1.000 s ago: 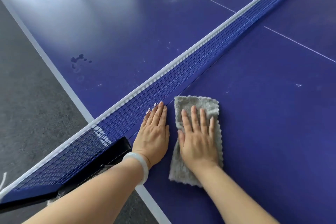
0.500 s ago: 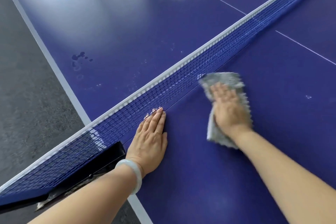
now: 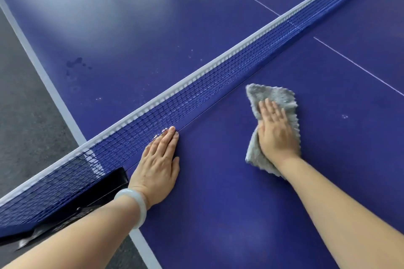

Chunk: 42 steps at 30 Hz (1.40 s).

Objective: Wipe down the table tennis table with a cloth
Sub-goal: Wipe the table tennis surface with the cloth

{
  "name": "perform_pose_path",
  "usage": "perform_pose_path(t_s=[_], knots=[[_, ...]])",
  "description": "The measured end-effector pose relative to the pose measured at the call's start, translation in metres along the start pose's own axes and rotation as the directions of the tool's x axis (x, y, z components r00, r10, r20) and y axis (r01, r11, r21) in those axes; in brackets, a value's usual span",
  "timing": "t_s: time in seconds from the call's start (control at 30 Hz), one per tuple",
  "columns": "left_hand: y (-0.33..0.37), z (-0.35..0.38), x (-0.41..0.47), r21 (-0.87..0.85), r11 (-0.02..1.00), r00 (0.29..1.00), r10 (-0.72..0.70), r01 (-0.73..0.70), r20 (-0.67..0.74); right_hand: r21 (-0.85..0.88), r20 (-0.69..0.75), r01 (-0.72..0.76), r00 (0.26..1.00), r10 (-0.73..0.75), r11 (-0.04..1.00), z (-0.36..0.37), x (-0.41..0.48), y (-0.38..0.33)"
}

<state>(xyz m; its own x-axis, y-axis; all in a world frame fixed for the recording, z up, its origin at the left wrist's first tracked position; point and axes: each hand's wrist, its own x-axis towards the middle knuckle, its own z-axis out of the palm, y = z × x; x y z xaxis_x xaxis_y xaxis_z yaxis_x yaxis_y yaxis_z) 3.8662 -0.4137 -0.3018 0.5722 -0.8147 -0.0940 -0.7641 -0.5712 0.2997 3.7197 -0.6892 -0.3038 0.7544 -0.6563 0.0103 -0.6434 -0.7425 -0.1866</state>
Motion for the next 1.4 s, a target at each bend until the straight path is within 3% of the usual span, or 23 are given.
perform_pose_path(t_s=[0.07,0.13,0.23,0.33,0.4,0.5,0.6,0.7,0.83,0.9,1.0,1.07,1.1,1.17,1.3,1.4], knots=[[0.0,0.0,0.0,0.0,1.0,1.0,0.0,0.0,0.004,0.023,-0.015,-0.221,0.975,0.221,0.975,-0.006,0.008,0.009],[-0.001,0.001,0.0,0.001,1.0,1.0,-0.004,0.004,0.014,0.111,-0.029,-0.286,0.957,0.29,0.952,-0.001,-0.007,-0.022],[0.0,0.0,0.001,0.008,1.0,1.0,-0.007,0.006,0.018,0.226,-0.021,-0.165,0.984,0.175,0.96,0.015,-0.071,-0.095],[0.001,-0.002,0.0,0.01,1.0,1.0,0.003,-0.003,0.003,0.185,0.002,0.002,1.0,-0.003,0.983,0.024,-0.139,-0.159],[0.002,-0.003,0.0,0.0,1.0,1.0,0.007,-0.007,-0.002,0.114,0.019,0.092,0.995,-0.095,0.989,0.022,-0.167,-0.168],[0.001,-0.002,0.001,0.005,1.0,1.0,0.008,-0.008,0.004,0.056,0.133,0.14,0.98,-0.147,0.988,0.011,-0.193,-0.126],[0.003,-0.002,0.0,0.0,1.0,1.0,-0.013,0.013,-0.004,0.007,0.076,-0.054,0.996,0.054,0.999,-0.001,-0.201,-0.048],[0.005,-0.001,-0.001,0.003,1.0,1.0,-0.009,0.009,-0.015,-0.023,0.031,-0.322,0.946,0.323,0.946,-0.012,-0.176,0.02],[0.012,-0.003,0.0,0.093,0.996,1.0,0.011,-0.011,-0.002,0.013,-0.025,-0.53,0.847,0.53,0.848,-0.008,-0.15,0.01],[0.02,-0.007,0.004,0.184,0.982,0.999,0.047,-0.05,0.024,-0.03,-0.057,-0.454,0.89,0.452,0.89,0.002,-0.152,-0.029],[0.044,-0.007,0.018,0.217,0.966,0.99,0.136,-0.143,0.046,-0.024,0.007,-0.062,0.998,0.062,0.998,0.017,-0.158,-0.087],[0.07,-0.005,0.037,0.141,0.962,0.972,0.235,-0.236,0.023,0.007,0.075,0.179,0.981,-0.179,0.984,0.016,-0.155,-0.085],[0.083,-0.003,0.049,0.102,0.955,0.96,0.28,-0.28,0.012,0.008,0.087,0.209,0.974,-0.209,0.978,0.012,-0.149,-0.068],[0.106,0.002,0.079,0.069,0.934,0.936,0.353,-0.351,-0.009,0.017,0.069,0.115,0.991,-0.116,0.993,0.002,-0.133,-0.024],[0.131,0.013,0.153,0.064,0.937,0.939,0.343,-0.342,-0.007,0.044,0.014,-0.3,0.954,0.3,0.953,-0.016,-0.083,0.041],[0.135,0.024,0.184,0.043,0.969,0.97,0.244,-0.244,-0.012,0.049,-0.009,-0.365,0.931,0.366,0.93,-0.014,-0.068,0.036]])
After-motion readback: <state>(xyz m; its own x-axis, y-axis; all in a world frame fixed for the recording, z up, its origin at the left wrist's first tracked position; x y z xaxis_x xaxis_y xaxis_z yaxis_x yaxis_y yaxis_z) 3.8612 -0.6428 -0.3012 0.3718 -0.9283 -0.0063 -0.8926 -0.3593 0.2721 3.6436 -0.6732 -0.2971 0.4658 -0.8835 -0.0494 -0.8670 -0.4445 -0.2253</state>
